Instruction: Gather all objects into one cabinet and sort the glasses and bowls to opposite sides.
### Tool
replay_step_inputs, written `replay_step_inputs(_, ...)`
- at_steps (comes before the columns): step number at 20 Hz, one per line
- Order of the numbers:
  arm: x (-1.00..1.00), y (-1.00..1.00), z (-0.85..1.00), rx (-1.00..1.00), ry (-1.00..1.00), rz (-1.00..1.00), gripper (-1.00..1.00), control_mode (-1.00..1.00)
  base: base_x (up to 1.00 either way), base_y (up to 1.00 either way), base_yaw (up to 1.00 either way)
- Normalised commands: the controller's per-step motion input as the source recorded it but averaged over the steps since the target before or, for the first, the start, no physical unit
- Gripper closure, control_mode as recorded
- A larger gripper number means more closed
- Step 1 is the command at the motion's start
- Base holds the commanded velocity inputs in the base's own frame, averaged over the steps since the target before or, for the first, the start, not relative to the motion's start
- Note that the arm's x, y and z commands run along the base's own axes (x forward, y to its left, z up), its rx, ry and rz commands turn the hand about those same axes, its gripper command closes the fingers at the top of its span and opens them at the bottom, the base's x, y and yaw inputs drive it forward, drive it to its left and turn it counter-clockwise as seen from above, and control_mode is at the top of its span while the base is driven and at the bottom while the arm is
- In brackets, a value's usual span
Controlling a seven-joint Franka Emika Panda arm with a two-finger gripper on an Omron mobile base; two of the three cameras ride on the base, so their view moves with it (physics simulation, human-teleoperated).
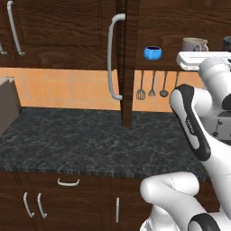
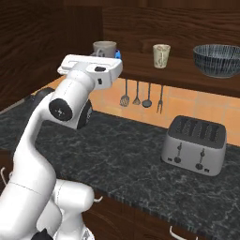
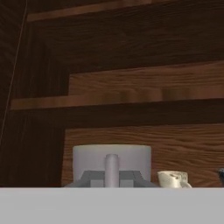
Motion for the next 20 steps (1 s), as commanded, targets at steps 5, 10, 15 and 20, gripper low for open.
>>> replay_step_inputs(5, 0.38, 0.0, 0.0, 0.0, 0.0, 0.0, 1.0, -1.0, 0.0, 0.0, 0.0)
replay_step_inputs(10, 0.17, -0.07, -0.02, 0.0, 0.0, 0.02, 1.0, -1.0, 0.0, 0.0, 0.0)
replay_step_inputs(15, 0.0, -0.25, -0.2, 0.0, 0.02, 0.03, 1.0, -1.0, 0.0, 0.0, 0.0)
replay_step_inputs(20, 0.07, -0.18, -0.25, 0.0, 0.05, 0.04, 1.0, -1.0, 0.0, 0.0, 0.0)
